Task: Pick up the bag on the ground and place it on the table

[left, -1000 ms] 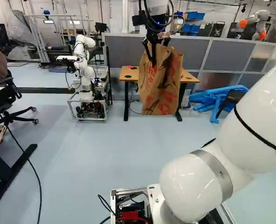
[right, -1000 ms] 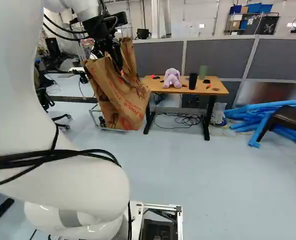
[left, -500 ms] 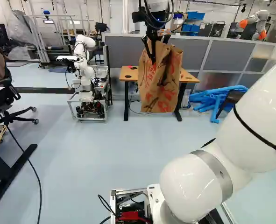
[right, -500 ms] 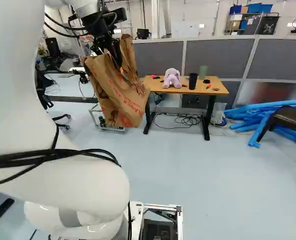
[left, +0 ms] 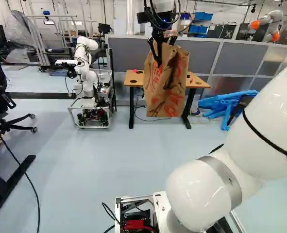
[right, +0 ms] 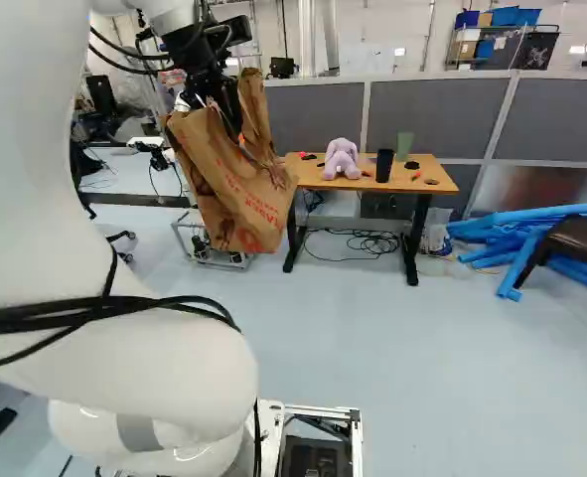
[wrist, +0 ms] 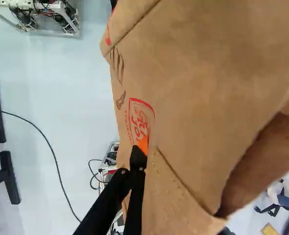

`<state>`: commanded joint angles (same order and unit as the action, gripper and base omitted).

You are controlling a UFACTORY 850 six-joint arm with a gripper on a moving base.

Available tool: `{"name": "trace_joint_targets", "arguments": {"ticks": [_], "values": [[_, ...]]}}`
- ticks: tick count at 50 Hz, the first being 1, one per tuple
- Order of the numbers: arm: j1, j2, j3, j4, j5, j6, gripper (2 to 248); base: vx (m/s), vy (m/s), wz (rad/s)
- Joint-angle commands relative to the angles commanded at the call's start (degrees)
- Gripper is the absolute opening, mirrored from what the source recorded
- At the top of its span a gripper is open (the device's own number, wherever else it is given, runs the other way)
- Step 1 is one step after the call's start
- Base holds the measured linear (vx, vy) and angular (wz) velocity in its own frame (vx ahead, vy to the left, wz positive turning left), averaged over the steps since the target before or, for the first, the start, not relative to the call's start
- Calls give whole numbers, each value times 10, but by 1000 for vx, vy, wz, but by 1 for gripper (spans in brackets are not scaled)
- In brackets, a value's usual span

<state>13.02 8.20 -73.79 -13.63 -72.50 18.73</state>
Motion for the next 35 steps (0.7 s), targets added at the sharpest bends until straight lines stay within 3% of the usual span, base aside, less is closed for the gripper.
{"name": "trace_joint_targets", "arguments": {"ticks": [35], "values": [[0, 0, 0, 0, 0, 0, 21, 197, 5, -16]]}}
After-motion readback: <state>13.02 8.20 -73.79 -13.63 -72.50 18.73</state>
